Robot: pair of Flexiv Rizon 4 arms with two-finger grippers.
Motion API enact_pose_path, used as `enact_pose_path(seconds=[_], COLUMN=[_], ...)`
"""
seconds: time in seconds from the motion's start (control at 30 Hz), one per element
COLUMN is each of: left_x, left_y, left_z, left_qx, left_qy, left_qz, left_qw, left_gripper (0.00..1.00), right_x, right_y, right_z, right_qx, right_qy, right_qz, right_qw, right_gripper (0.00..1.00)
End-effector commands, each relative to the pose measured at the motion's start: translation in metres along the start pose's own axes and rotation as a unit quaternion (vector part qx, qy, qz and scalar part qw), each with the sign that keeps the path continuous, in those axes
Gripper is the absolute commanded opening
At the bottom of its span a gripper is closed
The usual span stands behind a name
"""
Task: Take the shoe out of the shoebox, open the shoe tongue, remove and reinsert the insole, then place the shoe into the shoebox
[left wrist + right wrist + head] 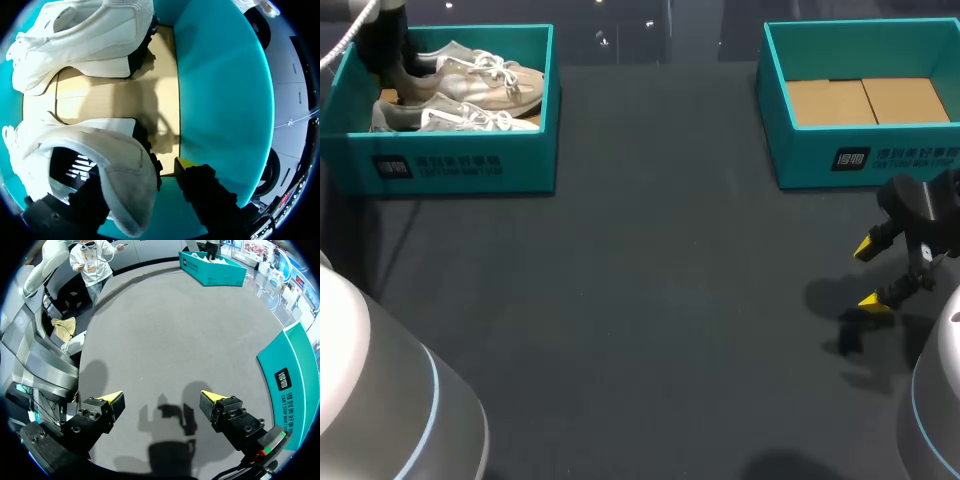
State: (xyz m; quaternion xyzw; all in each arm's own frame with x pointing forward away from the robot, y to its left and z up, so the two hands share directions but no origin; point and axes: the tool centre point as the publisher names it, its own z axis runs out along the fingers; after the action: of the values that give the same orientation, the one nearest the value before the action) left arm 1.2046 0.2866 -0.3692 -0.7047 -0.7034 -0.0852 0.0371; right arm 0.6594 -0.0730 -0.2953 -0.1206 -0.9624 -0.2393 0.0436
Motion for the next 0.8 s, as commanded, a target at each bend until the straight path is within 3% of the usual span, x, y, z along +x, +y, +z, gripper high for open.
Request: enact_pose_path(seconds=[0.03,0.17,0.43,0.53,0.57,0.8], left_x=[0.004,-0.001,-0.005,-0.003,-0.002,0.005], left_y=[-0.002,-0.006,-0.025,-0.036,-0.04,-0.076], left_z=[-0.021,-0.039,-0.082,-0.099,-0.105,-0.131], left_qx=[-0.002,-0.009,-0.022,-0.022,-0.023,-0.012], left_qy=[-0.016,-0.03,-0.051,-0.057,-0.058,-0.061], left_qz=[0.001,0.002,0.008,0.009,0.01,0.019], left_qw=[1.0,0.999,0.998,0.998,0.998,0.998], left_gripper=[0.7,0.76,0.77,0.98,1.0,1.0], right_x=[0.001,0.001,0.001,0.001,0.001,0.001], right_y=[0.0,0.0,0.0,0.0,0.0,0.0], right_z=[0.0,0.0,0.0,0.0,0.0,0.0], right_qx=[0.001,0.001,0.001,0.001,0.001,0.001], right_qy=[-0.001,-0.001,-0.001,-0.001,-0.001,-0.001], right_qz=[0.0,0.0,0.0,0.0,0.0,0.0], right_qw=[1.0,1.0,1.0,1.0,1.0,1.0], right_gripper=[1.0,1.0,1.0,1.0,1.0,1.0])
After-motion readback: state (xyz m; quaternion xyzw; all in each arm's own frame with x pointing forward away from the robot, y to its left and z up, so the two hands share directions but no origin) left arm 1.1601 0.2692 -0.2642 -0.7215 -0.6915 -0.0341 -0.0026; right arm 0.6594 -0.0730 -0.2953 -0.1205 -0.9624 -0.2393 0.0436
